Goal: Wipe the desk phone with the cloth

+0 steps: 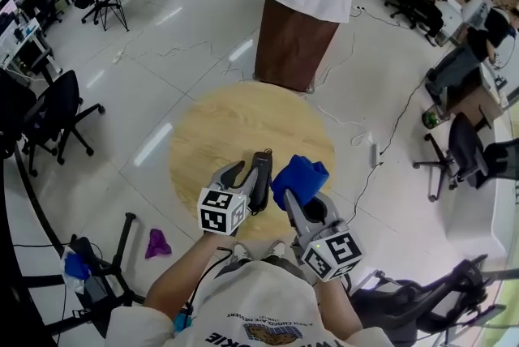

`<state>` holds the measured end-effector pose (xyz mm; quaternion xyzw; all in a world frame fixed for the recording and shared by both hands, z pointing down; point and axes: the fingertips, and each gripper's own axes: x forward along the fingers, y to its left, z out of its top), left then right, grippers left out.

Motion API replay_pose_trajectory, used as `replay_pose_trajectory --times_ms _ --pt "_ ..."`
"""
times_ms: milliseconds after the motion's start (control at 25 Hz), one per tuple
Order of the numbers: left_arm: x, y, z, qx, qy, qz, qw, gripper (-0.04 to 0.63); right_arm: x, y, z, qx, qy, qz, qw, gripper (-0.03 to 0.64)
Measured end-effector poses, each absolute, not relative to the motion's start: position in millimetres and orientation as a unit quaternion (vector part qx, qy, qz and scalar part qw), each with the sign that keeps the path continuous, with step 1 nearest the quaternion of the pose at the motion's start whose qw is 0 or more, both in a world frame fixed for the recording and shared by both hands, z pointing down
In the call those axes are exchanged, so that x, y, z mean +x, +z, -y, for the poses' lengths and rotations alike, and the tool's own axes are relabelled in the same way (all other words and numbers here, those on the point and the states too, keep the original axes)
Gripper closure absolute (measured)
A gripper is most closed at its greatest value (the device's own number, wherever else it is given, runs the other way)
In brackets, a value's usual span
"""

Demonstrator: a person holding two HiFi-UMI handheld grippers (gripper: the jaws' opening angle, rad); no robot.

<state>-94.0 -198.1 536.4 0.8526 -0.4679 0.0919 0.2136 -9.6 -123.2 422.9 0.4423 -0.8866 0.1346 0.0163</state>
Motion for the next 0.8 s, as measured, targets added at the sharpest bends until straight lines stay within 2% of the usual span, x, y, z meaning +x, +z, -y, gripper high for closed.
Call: replay_pose_trajectory --times_ms 320,800 --pt "-120 458 153 0.868 -0.01 0.471 0.155 0.591 -38 403 112 0.429 0.095 0.898 0.024 0.558" --pt "-106 379 57 0.866 -0.044 0.495 0.055 0.595 -34 369 56 0.402 0.042 0.915 0.003 0.558"
